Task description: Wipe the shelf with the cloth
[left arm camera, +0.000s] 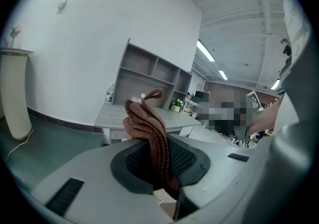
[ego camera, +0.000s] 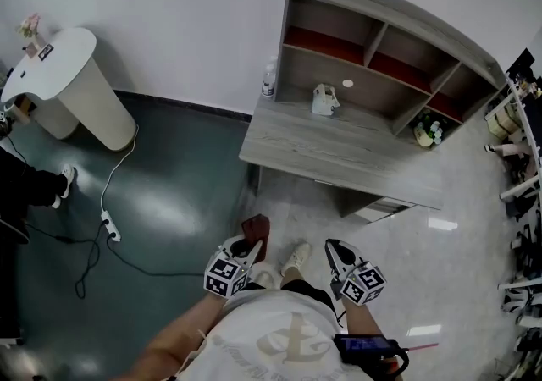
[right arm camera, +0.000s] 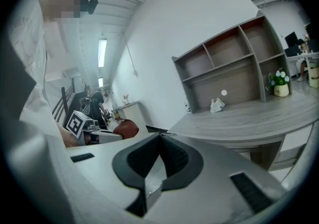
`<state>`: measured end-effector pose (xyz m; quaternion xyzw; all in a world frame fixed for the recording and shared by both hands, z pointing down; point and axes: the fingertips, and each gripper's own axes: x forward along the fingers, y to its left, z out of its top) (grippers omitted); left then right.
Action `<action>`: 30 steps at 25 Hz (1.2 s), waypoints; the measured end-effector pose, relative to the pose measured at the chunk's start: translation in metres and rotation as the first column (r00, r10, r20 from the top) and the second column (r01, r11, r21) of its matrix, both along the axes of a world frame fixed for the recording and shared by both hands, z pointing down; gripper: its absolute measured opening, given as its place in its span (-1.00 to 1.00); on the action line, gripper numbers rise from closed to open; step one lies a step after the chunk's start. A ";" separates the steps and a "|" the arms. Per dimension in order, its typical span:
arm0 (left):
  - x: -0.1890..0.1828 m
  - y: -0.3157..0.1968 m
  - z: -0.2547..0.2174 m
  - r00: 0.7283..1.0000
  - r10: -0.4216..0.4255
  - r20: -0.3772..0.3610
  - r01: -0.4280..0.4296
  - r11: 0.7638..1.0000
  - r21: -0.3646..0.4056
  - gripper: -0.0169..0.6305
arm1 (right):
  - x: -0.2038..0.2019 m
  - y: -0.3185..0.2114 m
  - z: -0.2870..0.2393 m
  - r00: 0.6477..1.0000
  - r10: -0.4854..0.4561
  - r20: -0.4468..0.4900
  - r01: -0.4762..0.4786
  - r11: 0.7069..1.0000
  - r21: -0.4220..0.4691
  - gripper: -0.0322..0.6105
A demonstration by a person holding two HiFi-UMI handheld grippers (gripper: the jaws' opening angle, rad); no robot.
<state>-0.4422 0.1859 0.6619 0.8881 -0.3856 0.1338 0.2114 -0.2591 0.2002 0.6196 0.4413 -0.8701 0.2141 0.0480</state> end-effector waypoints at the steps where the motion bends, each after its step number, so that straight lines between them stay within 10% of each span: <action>1: 0.001 -0.003 0.000 1.000 -0.002 0.000 0.002 1.000 0.001 -0.74 | 0.001 -0.003 0.002 1.000 -0.002 0.002 0.002 1.000 -0.005 -0.89; 30: 0.117 -0.172 -0.022 0.997 -0.009 0.073 0.007 1.000 0.017 -0.74 | 0.094 -0.205 -0.010 0.994 -0.075 0.085 0.072 0.997 0.040 -0.89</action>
